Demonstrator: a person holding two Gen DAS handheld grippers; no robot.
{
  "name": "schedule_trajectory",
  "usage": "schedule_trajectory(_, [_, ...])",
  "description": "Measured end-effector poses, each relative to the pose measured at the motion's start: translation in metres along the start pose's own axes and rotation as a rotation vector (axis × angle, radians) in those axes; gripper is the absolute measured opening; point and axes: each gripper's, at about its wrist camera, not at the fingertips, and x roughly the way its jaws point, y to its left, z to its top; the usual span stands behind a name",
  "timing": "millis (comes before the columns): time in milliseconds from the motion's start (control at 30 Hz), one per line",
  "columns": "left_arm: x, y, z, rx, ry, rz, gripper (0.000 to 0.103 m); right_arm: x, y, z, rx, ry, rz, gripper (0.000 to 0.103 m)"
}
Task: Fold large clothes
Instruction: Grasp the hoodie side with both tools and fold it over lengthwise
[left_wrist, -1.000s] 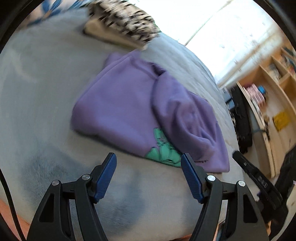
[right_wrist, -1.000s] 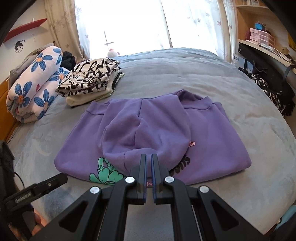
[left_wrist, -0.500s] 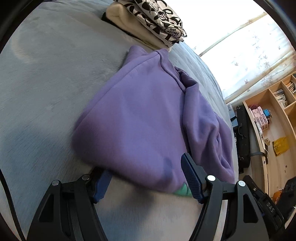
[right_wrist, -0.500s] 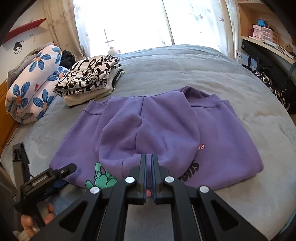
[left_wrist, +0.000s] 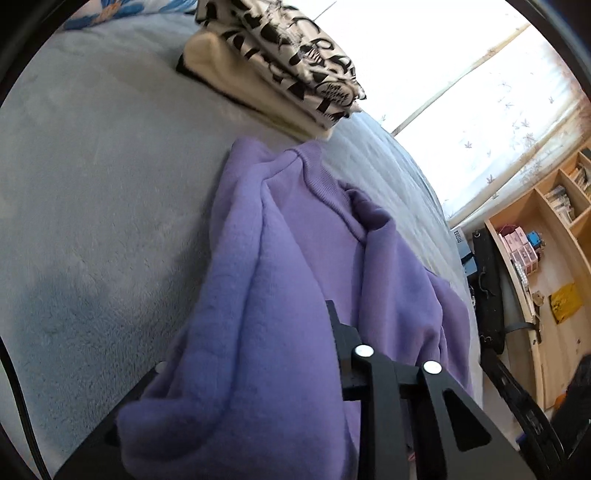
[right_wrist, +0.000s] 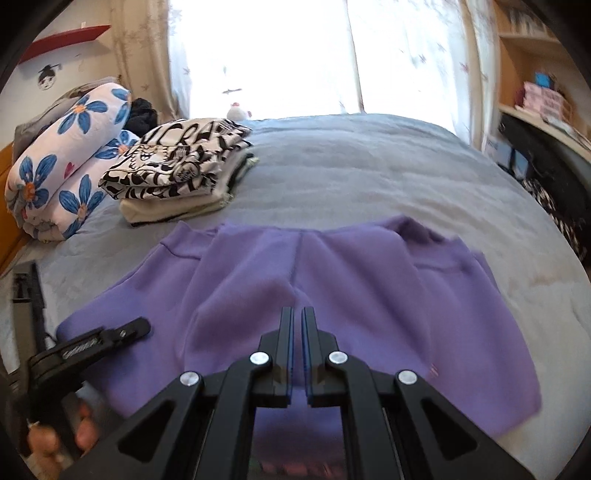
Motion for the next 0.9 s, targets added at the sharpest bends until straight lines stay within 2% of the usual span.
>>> schedule_trajectory(67, [-0.006,-0.005,-0.002,0.037,-0.022,0.022,0.018,0.015,0.007,-0.005,-0.026,0.003,-0.006,0.004])
schedule_trajectory(200, [-0.018,-0.019,-0.005,0.102,-0.058,0.027,0.016,0.062,0.011,-0.035,-0.031,0.168,0.022,0.004])
schedule_trajectory(267, [-0.021,-0.031,-0.007,0.161,-0.082,0.049,0.016,0.057,0.013,-0.039,-0.055,0.137,0.012,0.004])
schedule_trajectory(367, [-0.028,-0.050,-0.009,0.240,-0.123,0.062,0.016,0.053,0.011,-0.040,-0.048,0.147,0.021,0.004])
schedule_trajectory(667, [-0.050,-0.117,-0.015,0.431,-0.196,0.059,0.016,0.036,-0.016,-0.050,0.065,0.165,0.120,0.004])
schedule_trajectory(900, [-0.053,-0.197,-0.037,0.619,-0.241,0.029,0.016,-0.003,-0.058,-0.060,0.178,0.187,0.262,0.004])
